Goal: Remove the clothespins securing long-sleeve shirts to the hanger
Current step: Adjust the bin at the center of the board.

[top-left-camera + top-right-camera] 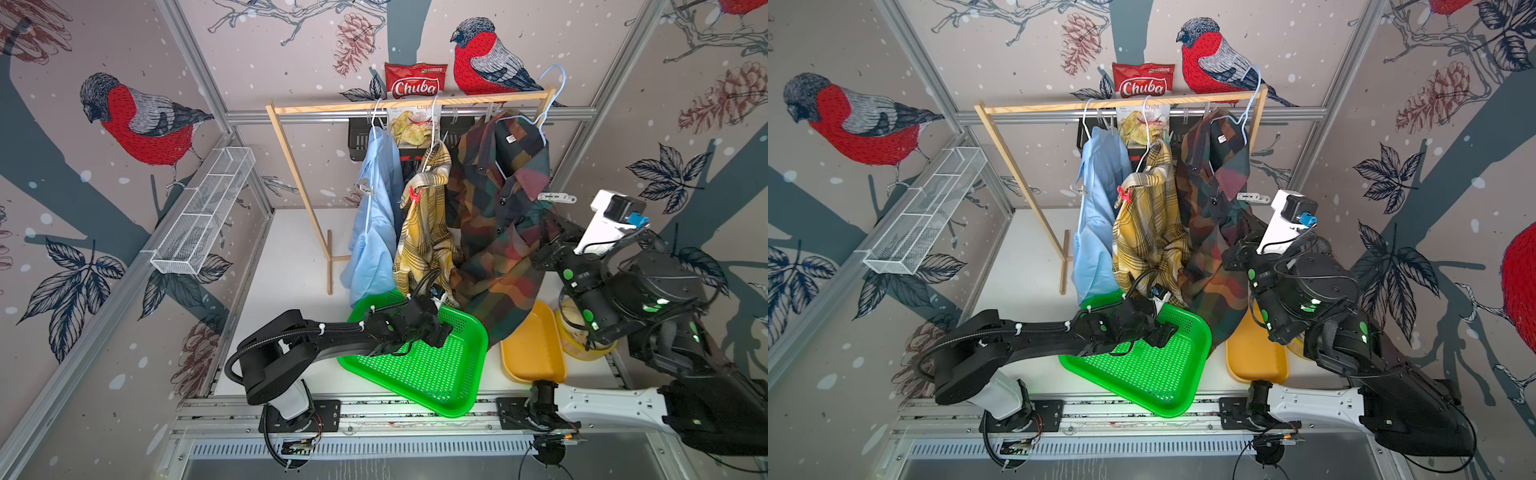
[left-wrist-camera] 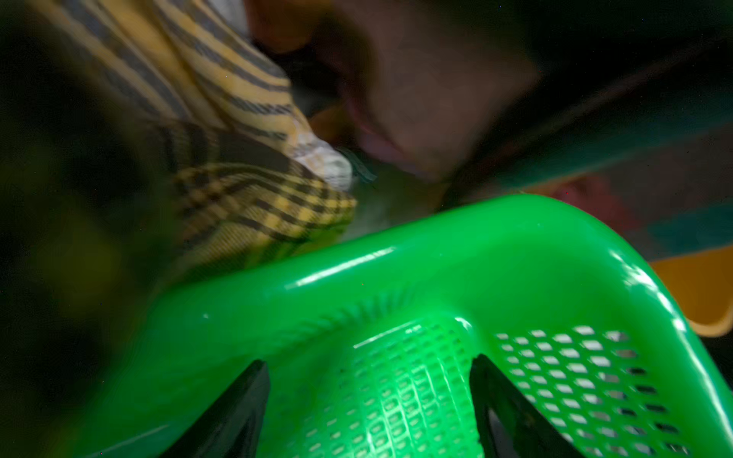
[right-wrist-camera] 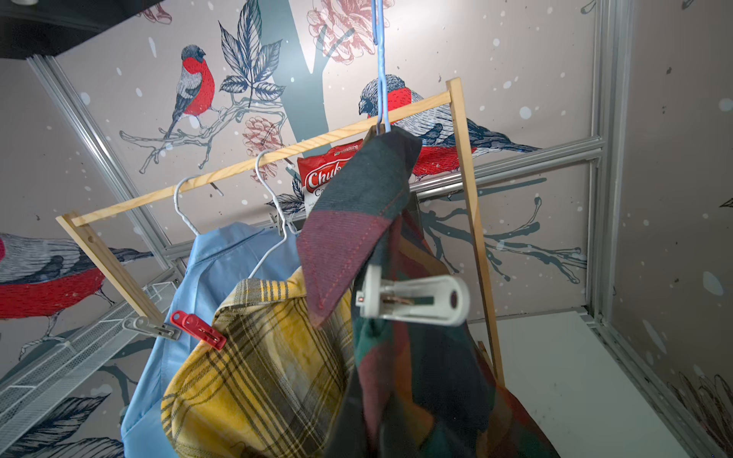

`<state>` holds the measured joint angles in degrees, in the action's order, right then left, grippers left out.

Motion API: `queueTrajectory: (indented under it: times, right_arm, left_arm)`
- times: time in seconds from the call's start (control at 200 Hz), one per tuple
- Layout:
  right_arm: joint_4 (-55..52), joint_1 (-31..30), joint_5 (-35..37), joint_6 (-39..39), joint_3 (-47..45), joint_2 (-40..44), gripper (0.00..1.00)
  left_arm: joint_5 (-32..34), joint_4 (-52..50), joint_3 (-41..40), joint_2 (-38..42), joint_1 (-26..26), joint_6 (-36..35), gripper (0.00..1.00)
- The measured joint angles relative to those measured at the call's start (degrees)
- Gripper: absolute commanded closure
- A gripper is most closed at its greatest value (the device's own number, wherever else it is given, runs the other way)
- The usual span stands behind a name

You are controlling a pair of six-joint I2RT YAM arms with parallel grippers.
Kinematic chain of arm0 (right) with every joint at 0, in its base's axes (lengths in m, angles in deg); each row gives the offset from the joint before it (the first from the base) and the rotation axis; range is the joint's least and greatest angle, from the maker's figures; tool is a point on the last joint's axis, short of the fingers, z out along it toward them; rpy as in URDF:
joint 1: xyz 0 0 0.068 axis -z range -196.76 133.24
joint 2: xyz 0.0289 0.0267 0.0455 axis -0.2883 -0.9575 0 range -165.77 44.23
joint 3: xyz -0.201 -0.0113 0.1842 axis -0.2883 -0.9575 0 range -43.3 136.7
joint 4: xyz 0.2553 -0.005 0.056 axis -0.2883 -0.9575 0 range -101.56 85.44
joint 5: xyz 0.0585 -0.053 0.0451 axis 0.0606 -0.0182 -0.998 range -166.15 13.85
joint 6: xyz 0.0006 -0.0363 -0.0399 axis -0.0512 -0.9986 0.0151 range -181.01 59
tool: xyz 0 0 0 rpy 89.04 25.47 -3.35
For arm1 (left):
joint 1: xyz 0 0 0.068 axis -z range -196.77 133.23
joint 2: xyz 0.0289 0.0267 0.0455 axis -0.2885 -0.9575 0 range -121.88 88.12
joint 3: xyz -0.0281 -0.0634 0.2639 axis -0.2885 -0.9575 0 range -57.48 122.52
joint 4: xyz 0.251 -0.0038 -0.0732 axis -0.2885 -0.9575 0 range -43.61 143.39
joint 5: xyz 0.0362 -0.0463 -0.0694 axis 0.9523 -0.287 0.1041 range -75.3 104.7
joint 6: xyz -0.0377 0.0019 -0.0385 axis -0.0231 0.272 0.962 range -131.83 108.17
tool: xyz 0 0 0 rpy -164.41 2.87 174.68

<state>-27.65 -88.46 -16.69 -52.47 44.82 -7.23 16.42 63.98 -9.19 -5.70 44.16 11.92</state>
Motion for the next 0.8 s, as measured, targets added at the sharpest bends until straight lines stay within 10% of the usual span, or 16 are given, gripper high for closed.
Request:
queueTrajectory:
  times: [0.8]
  right_arm:
    - [0.7, -0.1, -1.6, -11.4, 22.6, -9.1, 1.00]
  left_arm:
    - [2.6, -0.1, 15.7, -11.2, -6.0, -1.8, 0.21]
